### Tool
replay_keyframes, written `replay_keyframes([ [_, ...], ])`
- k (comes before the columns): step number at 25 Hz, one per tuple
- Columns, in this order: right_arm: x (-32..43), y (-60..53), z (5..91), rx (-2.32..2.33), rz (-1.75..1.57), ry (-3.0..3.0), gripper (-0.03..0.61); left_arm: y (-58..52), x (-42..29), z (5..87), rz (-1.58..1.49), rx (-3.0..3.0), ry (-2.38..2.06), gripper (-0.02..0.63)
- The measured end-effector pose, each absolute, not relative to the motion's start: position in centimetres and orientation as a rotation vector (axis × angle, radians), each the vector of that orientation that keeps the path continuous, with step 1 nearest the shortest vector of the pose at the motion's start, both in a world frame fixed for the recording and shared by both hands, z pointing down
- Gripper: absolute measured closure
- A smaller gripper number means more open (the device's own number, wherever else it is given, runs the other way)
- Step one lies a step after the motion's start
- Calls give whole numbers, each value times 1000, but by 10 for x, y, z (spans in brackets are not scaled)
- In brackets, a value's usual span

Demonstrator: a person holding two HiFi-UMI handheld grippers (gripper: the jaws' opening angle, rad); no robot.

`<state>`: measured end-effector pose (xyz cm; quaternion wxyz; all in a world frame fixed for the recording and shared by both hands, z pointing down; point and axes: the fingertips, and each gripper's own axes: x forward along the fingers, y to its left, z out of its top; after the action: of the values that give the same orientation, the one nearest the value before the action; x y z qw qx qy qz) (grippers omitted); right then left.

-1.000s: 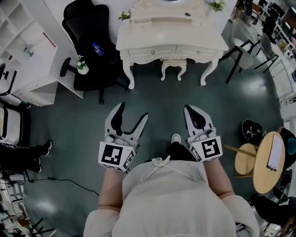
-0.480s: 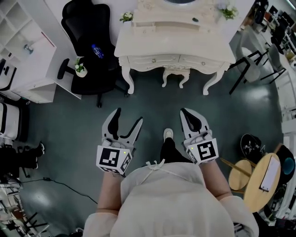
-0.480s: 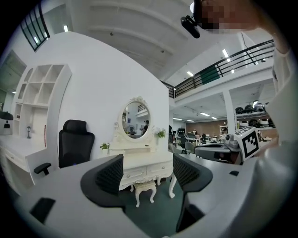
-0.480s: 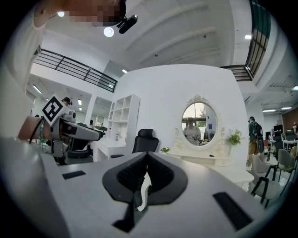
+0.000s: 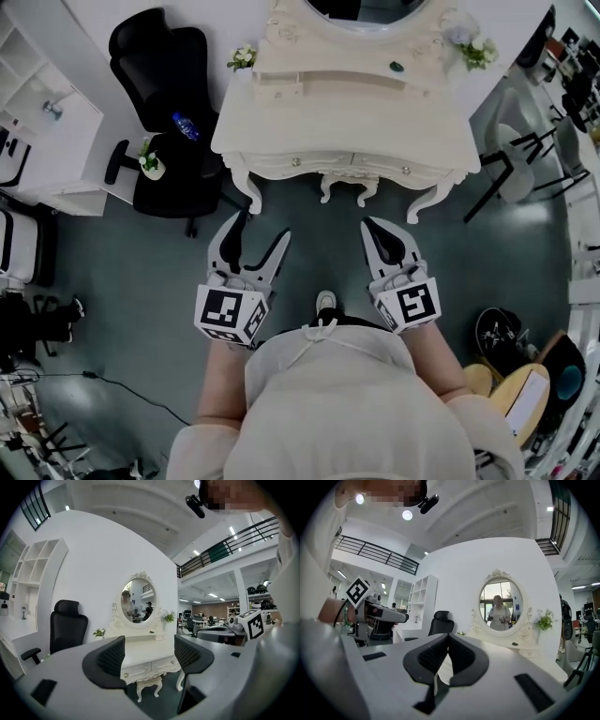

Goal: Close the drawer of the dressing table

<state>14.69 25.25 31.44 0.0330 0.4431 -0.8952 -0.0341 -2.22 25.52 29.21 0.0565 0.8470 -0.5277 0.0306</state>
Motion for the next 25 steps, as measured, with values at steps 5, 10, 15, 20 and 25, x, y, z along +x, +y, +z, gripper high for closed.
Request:
replay_keyframes([
  [5,162,201,323,1317,-89,-2766,572,209,-8,298,128,2544,-1654,279],
  [10,166,151,339,1292,-49,-2750,572,164,-6,305,166,2518,-1667,279],
  [15,164,100,343,1297,-41,-2733,572,100,-11,317,166,2504,-1650,279],
  [20,161,37,351,1298,-72,-2704,572,28,-2,334,163,2533,-1587,279],
  [25,153,-37,367,1297,11,-2677,572,-43,-10,355,179,2495,-1528,279],
])
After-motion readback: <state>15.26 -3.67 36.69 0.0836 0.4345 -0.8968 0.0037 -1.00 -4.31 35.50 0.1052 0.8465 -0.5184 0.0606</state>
